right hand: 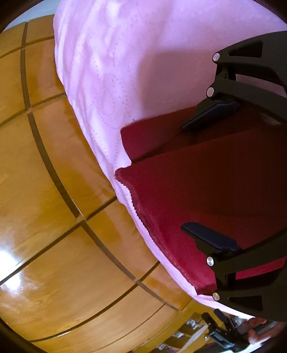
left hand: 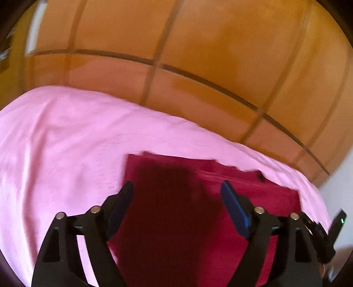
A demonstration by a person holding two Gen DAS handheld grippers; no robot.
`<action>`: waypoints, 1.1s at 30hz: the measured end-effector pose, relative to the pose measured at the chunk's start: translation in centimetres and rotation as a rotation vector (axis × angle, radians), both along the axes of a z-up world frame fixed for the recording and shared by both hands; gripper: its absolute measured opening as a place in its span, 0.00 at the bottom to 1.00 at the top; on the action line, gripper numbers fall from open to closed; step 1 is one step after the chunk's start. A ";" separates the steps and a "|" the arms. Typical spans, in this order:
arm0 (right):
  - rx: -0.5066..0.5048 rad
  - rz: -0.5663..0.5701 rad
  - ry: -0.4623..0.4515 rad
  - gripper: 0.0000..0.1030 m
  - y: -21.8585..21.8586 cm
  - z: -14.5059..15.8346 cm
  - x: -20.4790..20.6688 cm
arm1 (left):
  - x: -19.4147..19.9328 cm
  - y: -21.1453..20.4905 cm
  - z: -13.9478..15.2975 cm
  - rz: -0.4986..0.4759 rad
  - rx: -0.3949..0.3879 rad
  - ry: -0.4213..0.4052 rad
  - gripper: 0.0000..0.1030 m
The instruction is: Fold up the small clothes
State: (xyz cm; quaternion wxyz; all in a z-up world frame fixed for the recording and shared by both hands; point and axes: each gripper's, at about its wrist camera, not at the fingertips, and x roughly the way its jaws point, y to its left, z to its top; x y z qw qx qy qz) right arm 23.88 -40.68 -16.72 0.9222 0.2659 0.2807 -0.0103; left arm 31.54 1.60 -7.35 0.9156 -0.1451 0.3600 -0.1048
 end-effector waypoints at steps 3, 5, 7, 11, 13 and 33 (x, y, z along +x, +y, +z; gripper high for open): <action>-0.119 0.064 -0.012 0.81 2.0 2.1 -0.7 | 1.1 -1.3 -0.1 -0.079 0.014 0.025 0.81; -0.236 0.129 -0.020 0.72 4.1 3.8 -0.3 | 2.2 -2.3 -0.7 -0.106 0.032 0.060 0.81; -0.326 0.176 0.013 0.63 5.9 4.7 1.0 | 3.5 -3.2 -1.1 -0.118 0.050 0.081 0.81; -0.378 0.256 0.081 0.54 8.2 4.6 5.2 | 6.1 -5.2 -2.7 -0.122 0.141 0.155 0.81; -0.427 0.273 0.101 0.54 9.0 4.0 7.0 | 6.9 -5.7 -3.3 -0.118 0.171 0.163 0.81; -0.395 0.160 0.191 0.51 6.6 -0.8 11.7 | 8.1 -6.5 -6.8 -0.161 0.229 0.072 0.93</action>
